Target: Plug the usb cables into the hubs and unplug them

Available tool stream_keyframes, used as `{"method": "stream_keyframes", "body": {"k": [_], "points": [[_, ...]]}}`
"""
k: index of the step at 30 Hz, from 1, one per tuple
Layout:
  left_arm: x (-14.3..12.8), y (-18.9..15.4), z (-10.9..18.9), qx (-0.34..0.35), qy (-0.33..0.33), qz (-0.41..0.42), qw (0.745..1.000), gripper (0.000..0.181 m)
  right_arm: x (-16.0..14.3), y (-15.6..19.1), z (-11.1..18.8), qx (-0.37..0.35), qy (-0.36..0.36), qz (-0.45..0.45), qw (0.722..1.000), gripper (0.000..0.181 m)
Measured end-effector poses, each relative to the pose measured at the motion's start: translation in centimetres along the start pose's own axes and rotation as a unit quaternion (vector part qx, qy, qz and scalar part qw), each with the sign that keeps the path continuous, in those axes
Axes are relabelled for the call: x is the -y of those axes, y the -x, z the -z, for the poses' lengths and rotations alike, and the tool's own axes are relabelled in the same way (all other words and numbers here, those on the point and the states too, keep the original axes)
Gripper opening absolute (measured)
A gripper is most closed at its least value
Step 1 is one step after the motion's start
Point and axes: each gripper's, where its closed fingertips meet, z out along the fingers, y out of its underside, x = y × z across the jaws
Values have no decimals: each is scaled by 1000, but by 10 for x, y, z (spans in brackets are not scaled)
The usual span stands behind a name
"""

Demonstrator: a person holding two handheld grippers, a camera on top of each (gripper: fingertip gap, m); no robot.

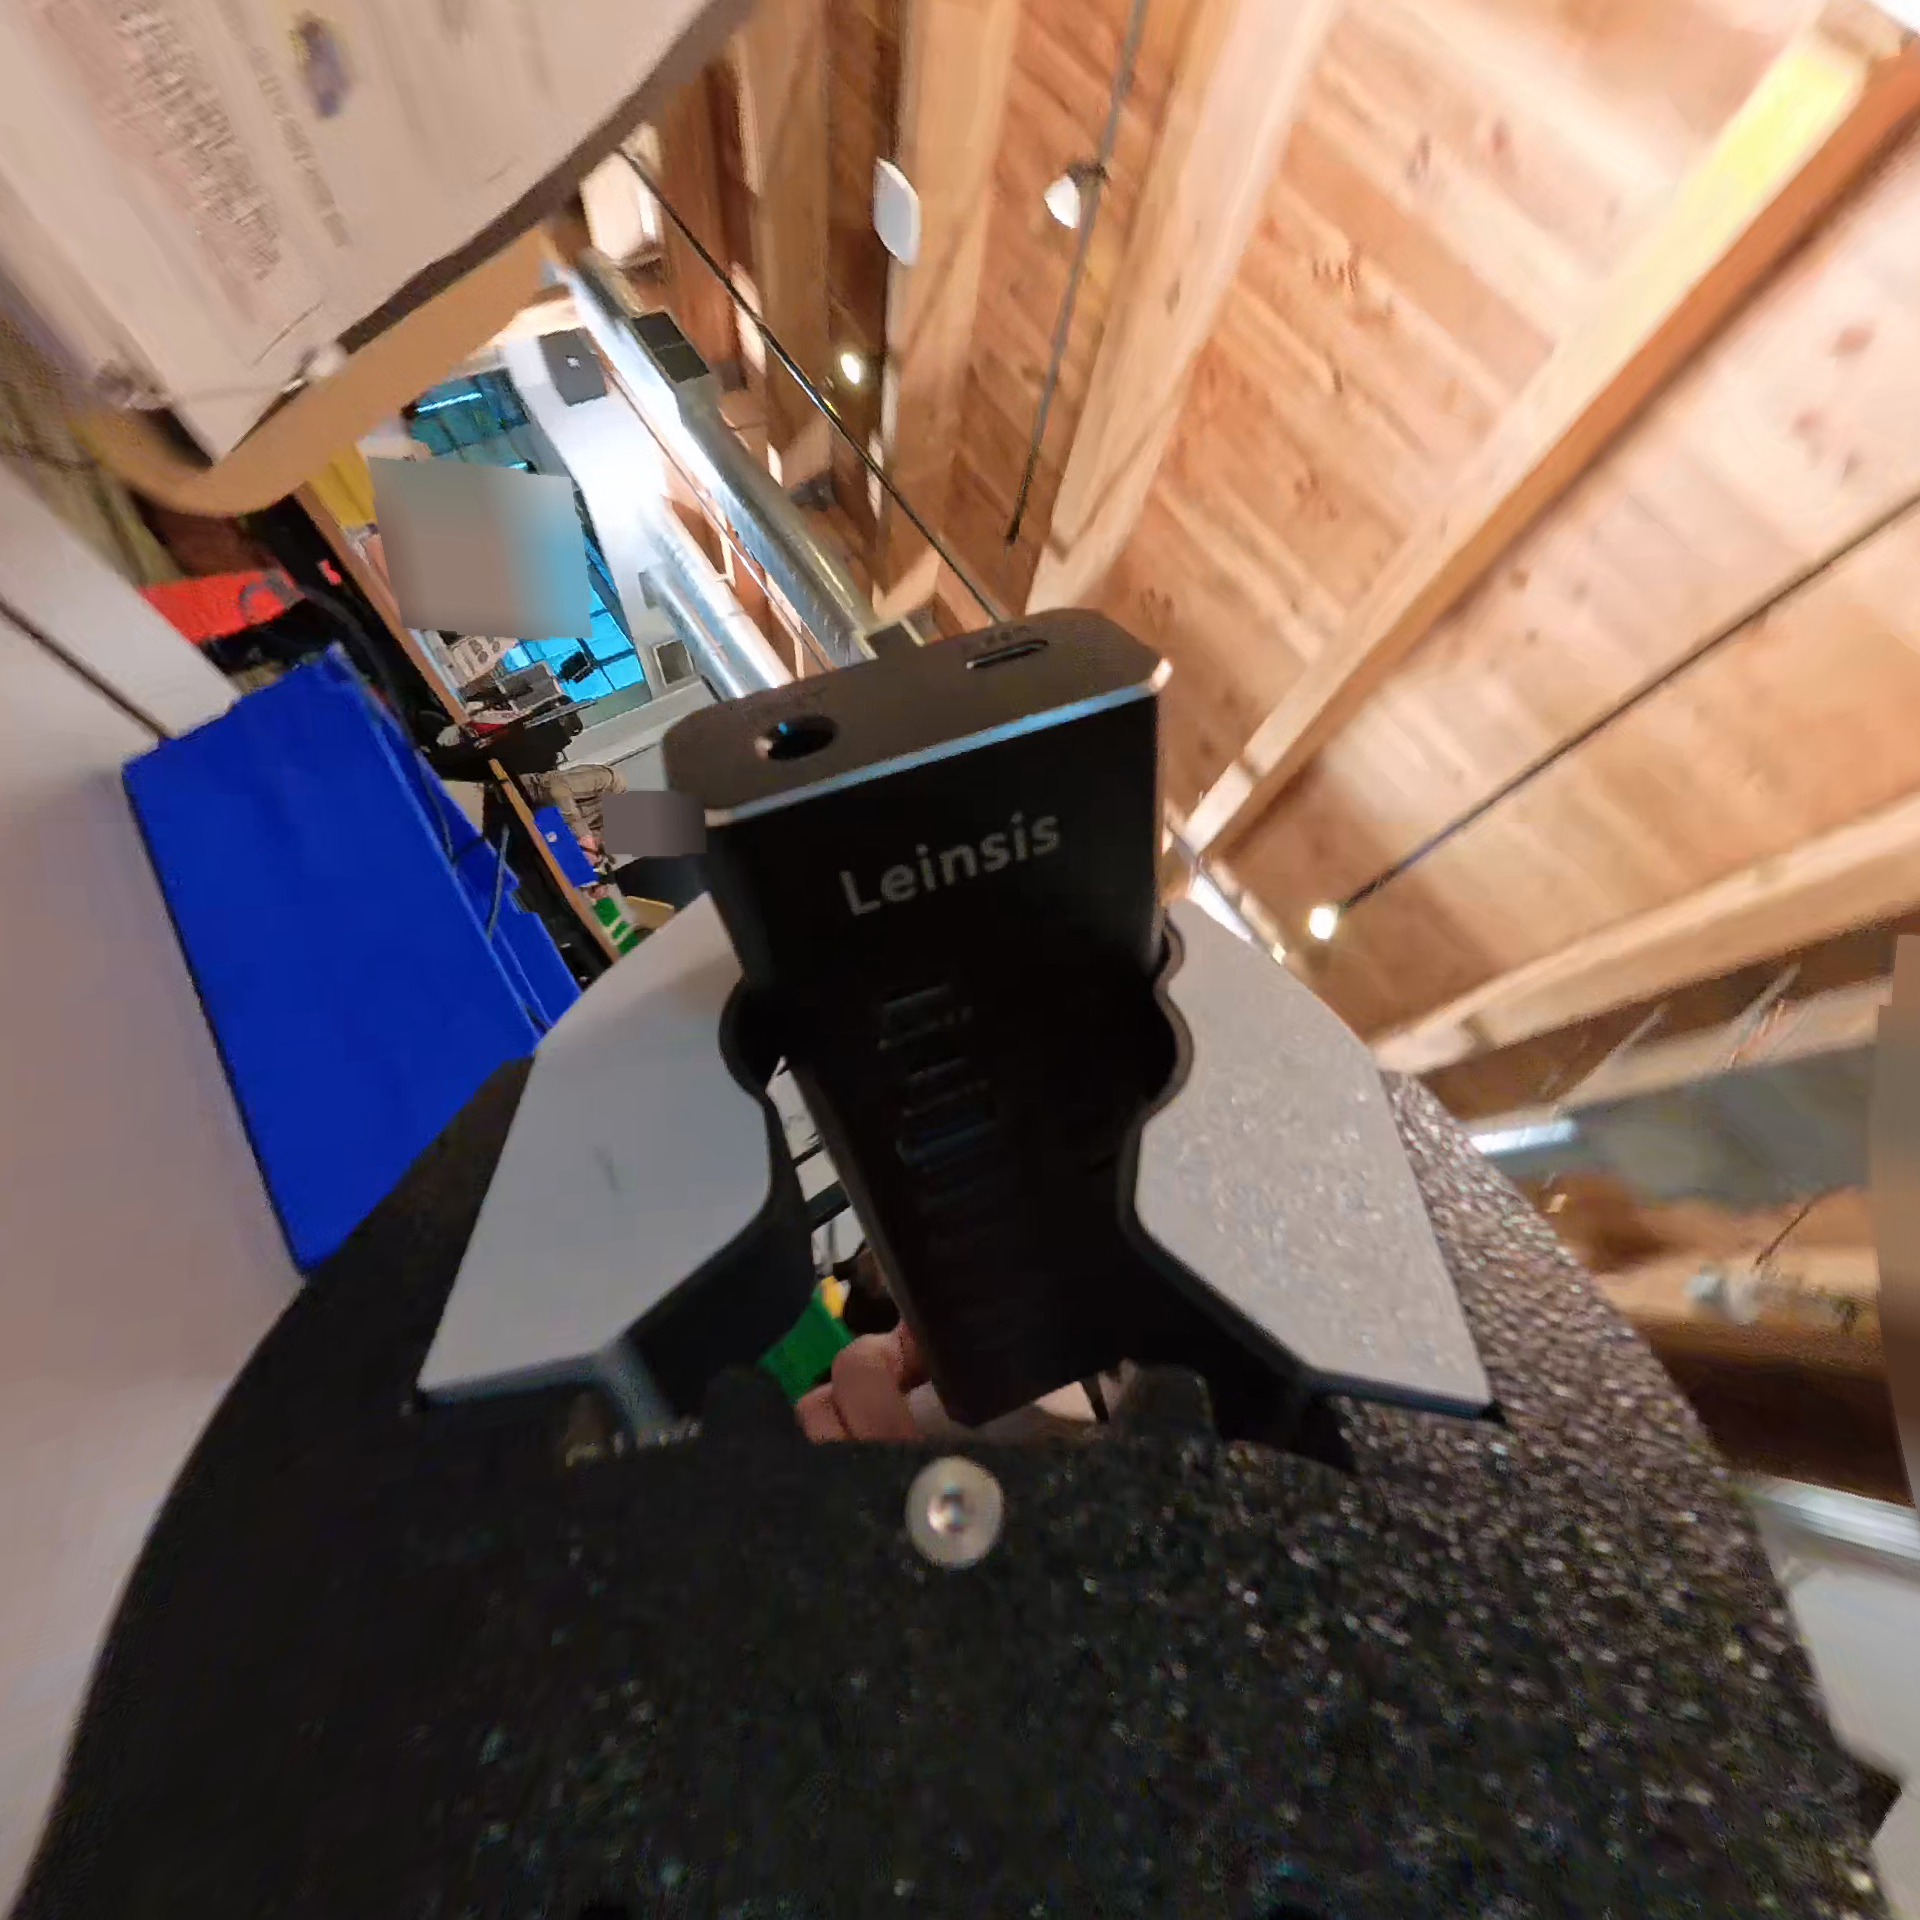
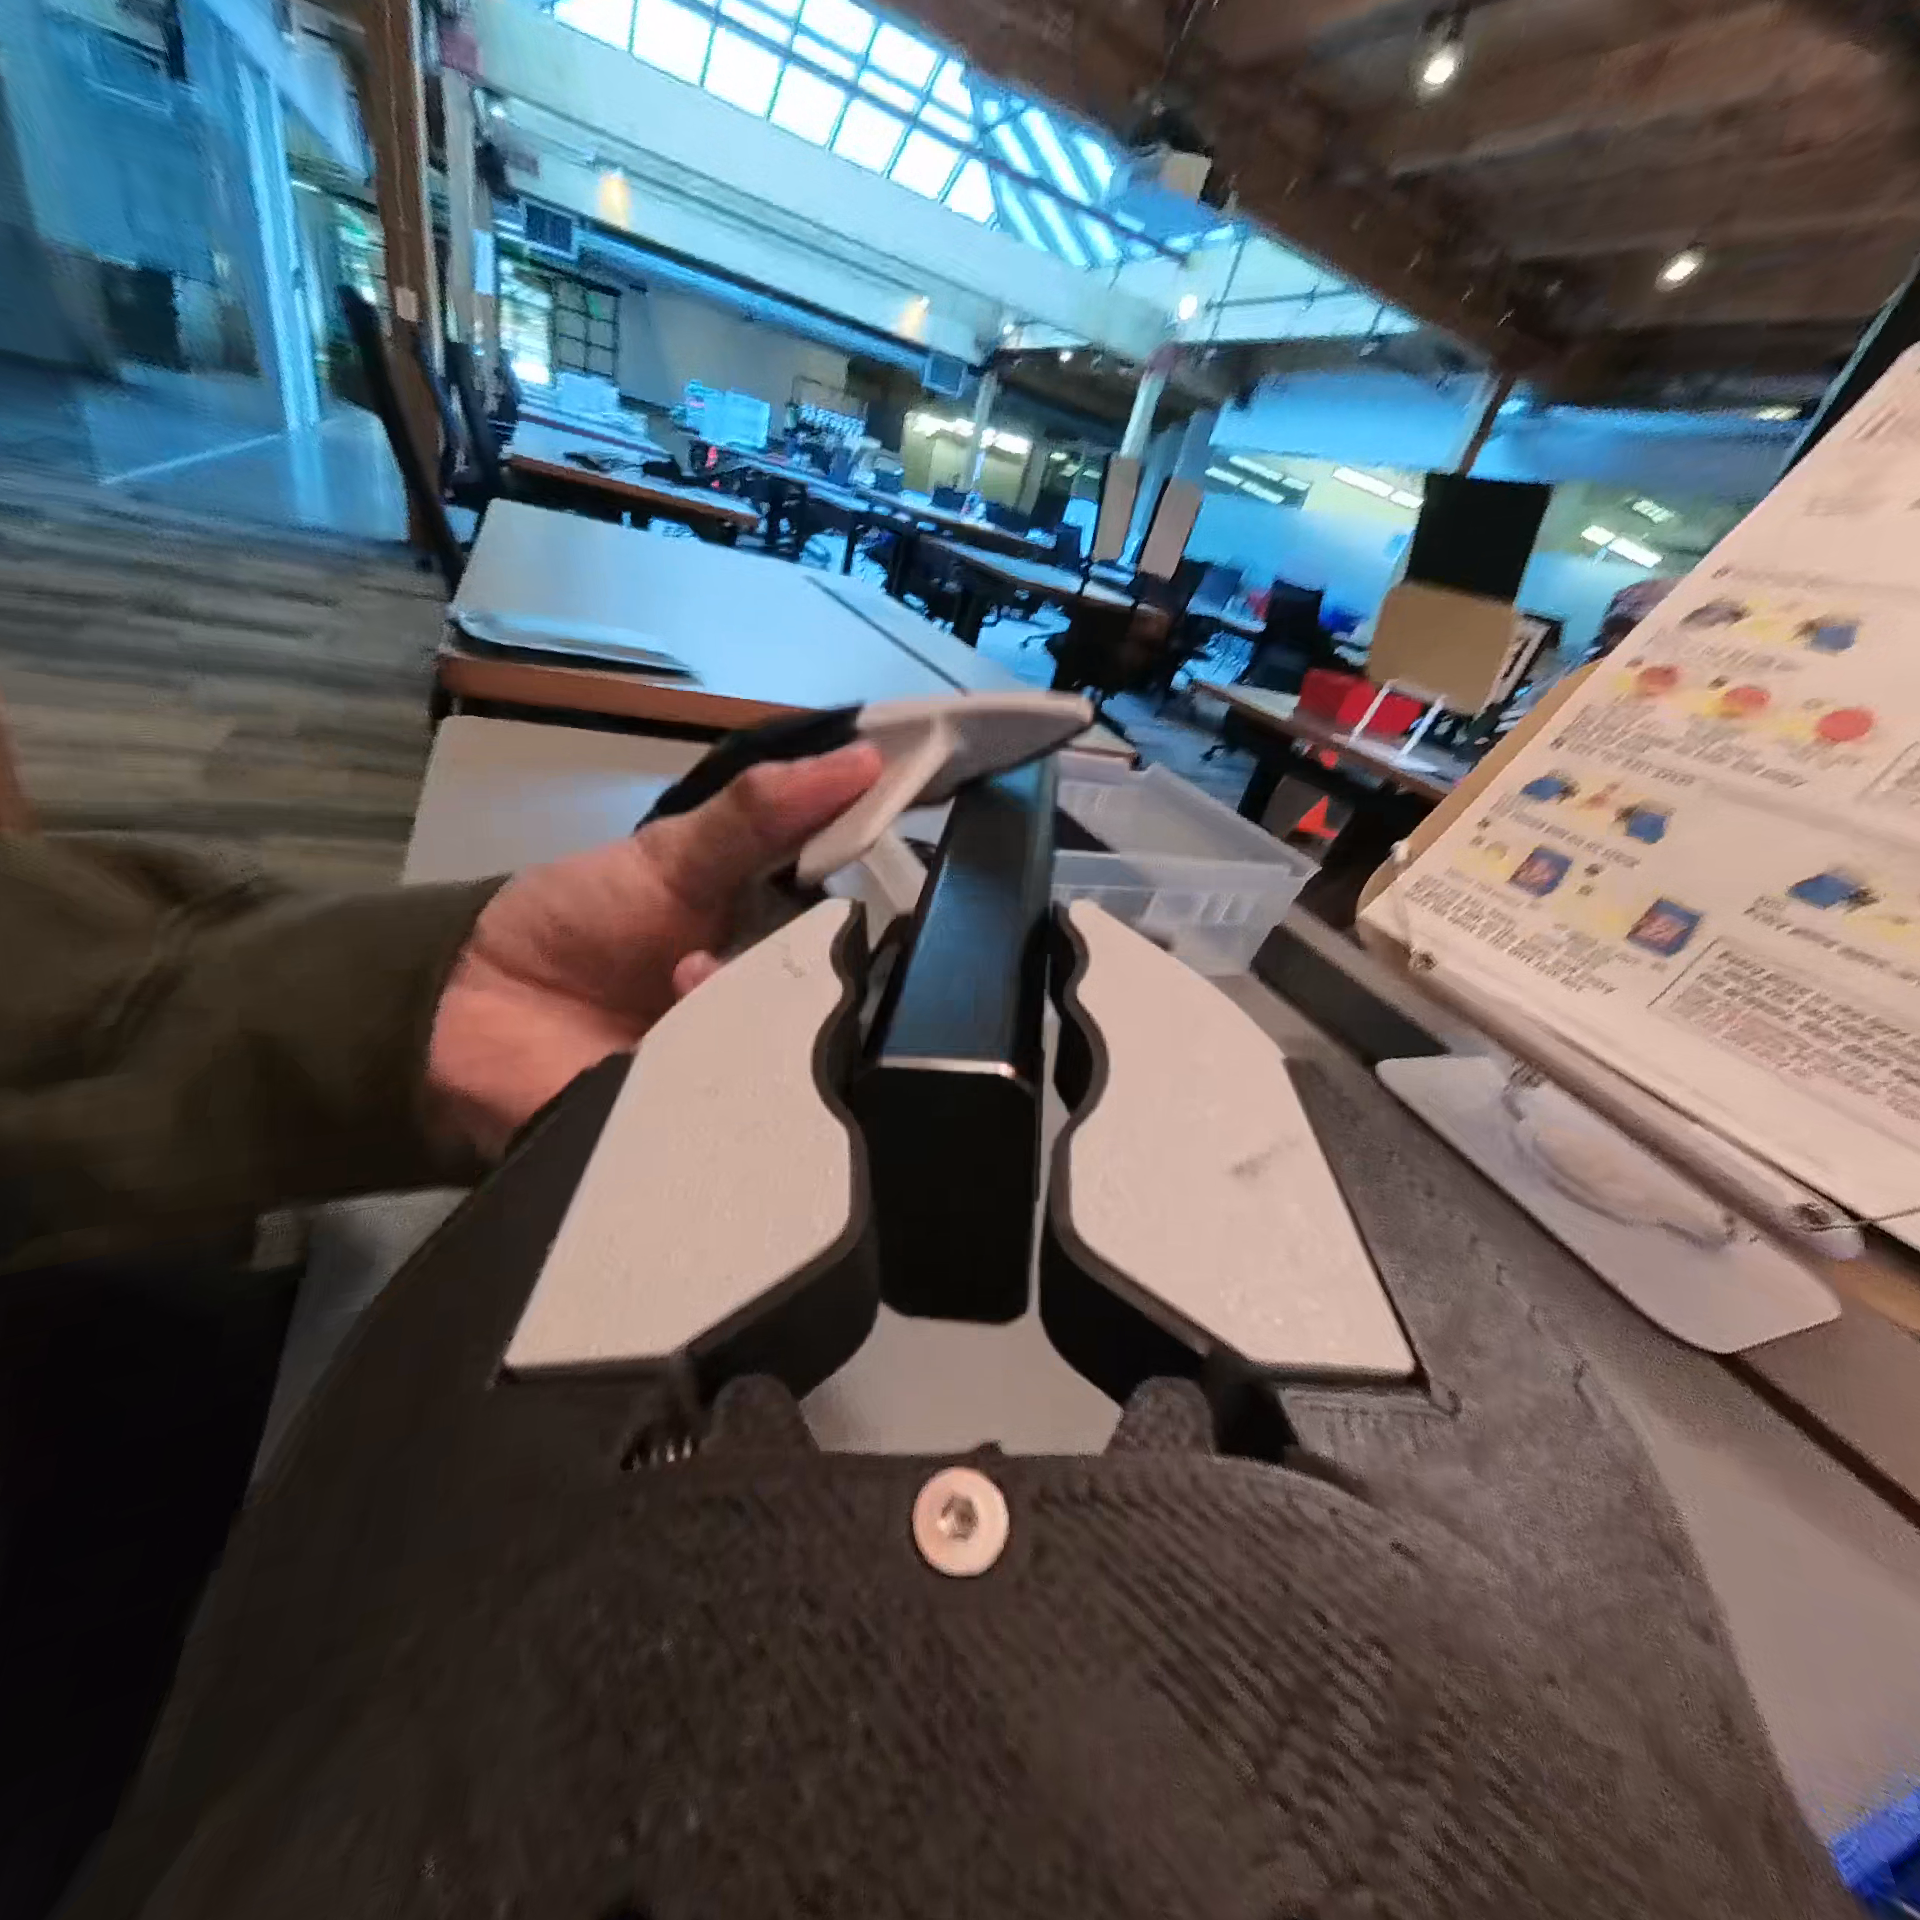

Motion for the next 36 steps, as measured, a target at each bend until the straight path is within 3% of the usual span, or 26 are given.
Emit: {"method": "stream_keyframes", "body": {"k": [4, 7, 12, 16, 18, 20, 25, 27, 30, 36], "points": [[6, -22, -11, -31, 93, -123, 988, 68, -15, 4, -4, 37, 42, -77, 996, 79], [0, -29, -18, -36, 209, -246, 946, 66, -23, 5, -2, 81, 43, -181, 979, 94], [-46, -40, -18, -71, 403, -366, 836, 65, -43, 24, -12, 190, 16, -351, 917, 89], [-85, -32, -10, -78, 505, -419, 751, 65, -37, 50, -18, 251, -17, -346, 904, 90], [-101, -29, -4, -89, 537, -423, 725, 64, -37, 54, -20, 245, -22, -304, 920, 86], [-114, -28, 3, -105, 561, -419, 707, 64, -37, 52, -19, 229, -38, -257, 938, 68], [-123, -22, 10, -110, 586, -434, 676, 64, -49, 49, -16, 207, -1, -183, 961, 65], [-120, -24, 9, -96, 587, -450, 667, 62, -49, 41, -16, 181, -4, -164, 970, 65], [-107, -29, 8, -76, 570, -492, 654, 75, -51, 28, -12, 154, 0, -139, 978, 65], [-86, -22, 24, 20, 558, -590, 583, 83, -58, 3, -6, 93, 16, -107, 990, 65]]}}
